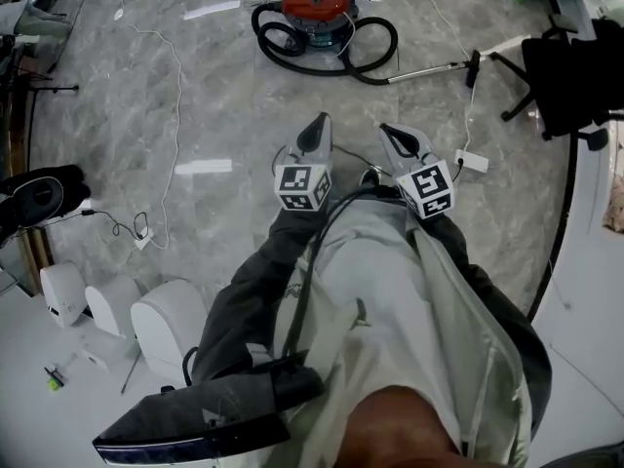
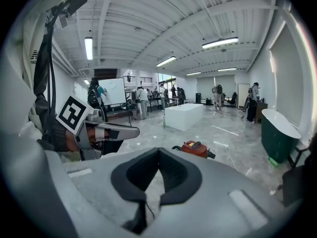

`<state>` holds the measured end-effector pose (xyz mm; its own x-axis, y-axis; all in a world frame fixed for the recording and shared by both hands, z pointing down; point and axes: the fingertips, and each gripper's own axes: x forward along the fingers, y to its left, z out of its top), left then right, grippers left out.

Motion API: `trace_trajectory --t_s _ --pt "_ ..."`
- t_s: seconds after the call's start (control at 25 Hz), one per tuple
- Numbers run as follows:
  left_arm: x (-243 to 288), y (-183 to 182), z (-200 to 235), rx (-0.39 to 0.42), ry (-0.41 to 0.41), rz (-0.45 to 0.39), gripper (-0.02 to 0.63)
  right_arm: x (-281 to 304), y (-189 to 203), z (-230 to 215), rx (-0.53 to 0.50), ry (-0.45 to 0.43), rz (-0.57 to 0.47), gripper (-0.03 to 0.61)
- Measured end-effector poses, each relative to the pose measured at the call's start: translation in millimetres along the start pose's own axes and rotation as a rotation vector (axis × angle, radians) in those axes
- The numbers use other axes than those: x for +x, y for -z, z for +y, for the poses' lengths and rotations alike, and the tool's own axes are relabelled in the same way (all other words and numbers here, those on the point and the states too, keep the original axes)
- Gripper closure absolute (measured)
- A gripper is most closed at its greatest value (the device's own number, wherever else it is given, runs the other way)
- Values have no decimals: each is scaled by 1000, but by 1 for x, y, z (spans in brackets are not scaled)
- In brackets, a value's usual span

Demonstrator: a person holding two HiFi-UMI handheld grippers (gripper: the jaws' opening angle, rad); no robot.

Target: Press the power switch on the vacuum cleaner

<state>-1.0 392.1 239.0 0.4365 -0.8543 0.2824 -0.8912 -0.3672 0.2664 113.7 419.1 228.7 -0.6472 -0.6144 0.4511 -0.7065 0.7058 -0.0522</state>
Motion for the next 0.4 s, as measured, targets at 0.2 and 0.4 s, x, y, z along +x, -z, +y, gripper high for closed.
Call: trace_trajectory --t_s 0.2,0.4 --pt "-9 1 5 -12 -50 -15 607 6 0 12 -45 -71 -3 578" --pt "-16 5 13 -31 -87 -16 607 8 -1 22 -56 -109 10 578"
